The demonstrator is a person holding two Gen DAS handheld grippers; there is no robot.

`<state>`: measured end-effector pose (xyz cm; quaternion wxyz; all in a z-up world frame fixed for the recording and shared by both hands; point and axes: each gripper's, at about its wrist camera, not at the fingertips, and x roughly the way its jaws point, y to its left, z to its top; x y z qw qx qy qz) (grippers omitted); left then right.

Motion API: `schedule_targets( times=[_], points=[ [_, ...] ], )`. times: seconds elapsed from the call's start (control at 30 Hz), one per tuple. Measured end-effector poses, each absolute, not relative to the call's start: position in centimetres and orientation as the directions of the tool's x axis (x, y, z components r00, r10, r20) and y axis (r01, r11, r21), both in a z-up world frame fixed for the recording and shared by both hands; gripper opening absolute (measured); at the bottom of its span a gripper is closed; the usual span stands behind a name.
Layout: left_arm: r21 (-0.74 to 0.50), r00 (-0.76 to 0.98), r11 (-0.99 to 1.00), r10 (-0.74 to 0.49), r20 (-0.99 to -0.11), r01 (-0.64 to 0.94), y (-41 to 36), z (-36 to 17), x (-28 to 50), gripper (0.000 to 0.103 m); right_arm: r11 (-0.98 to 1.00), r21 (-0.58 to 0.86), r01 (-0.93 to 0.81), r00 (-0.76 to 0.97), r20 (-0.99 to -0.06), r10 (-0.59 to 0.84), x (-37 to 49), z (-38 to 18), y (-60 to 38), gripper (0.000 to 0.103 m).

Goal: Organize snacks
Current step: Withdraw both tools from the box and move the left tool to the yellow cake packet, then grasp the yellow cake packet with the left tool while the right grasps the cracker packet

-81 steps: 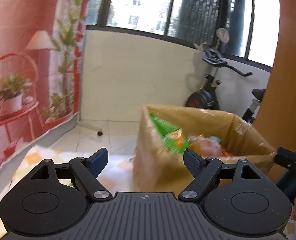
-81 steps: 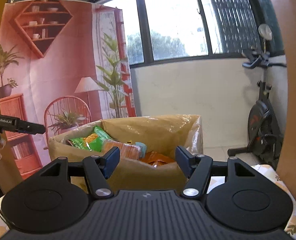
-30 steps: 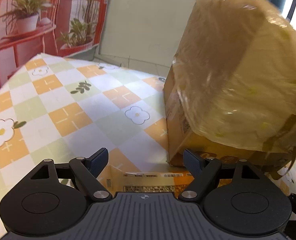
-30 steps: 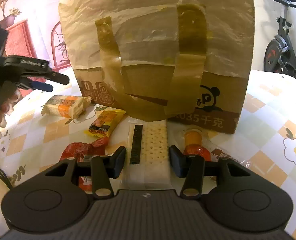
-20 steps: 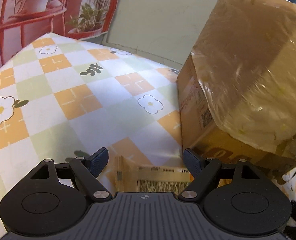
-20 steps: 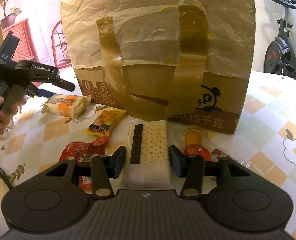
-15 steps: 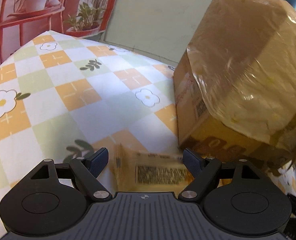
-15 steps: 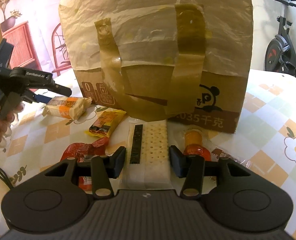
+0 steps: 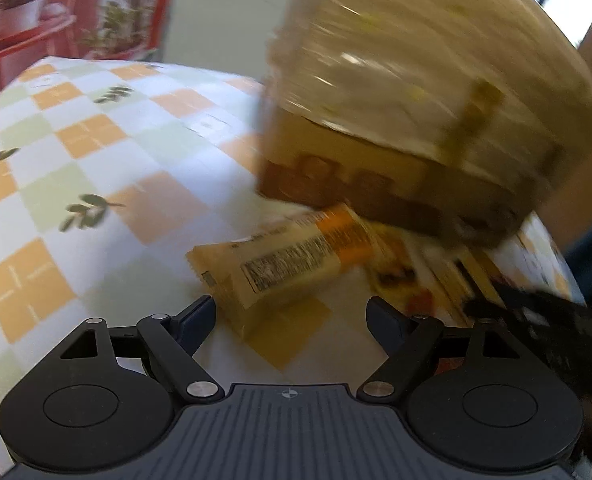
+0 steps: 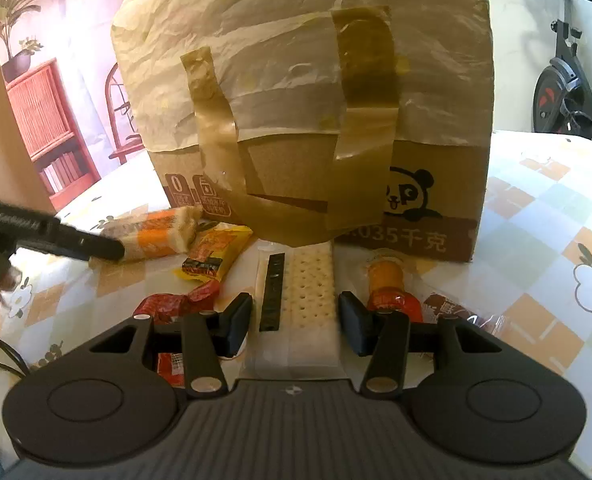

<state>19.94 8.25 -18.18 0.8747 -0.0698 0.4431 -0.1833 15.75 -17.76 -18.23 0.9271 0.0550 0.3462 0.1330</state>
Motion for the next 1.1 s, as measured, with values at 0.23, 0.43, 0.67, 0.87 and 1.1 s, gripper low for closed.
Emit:
schedule_targets(
  times=[0.23,0.43,0.67,0.87,1.1],
  points=[
    [-0.105,0.608,0.922,-0.328,-0.723,0.373,8.1,-16.0,19.2,0.084,0.956,0.206,-0.206,0.725,-0.624,0.291,15.8,-18.3,-18.0,0.051],
    [-0.05,0.559,0.899,-0.313,-0.768,0.435,6.1,-17.0,21.3,0.084,0.956,0.209,-0.206,0.725,-0.623,0.292,15.7,-18.2,-18.1,0.051],
    [0.017,0.551,0.887,-0.271,-0.789,0.461,4.1,-18.0,23.4,0.084,0.955,0.215,-0.204,0.727,-0.62,0.295,15.6,-18.2,-18.1,0.051],
    [0.003,0.54,0.894,-0.268,-0.798,0.448,4.3,-18.5,24.5,0.085,0.953,0.221,-0.205,0.726,-0.619,0.3,15.6,-18.2,-18.3,0.051],
    [-0.027,0.574,0.936,-0.239,-0.784,0.352,5.1,-18.2,22.6,0.064,0.952,0.228,-0.206,0.726,-0.617,0.304,15.7,-18.2,-18.5,0.051]
  ],
)
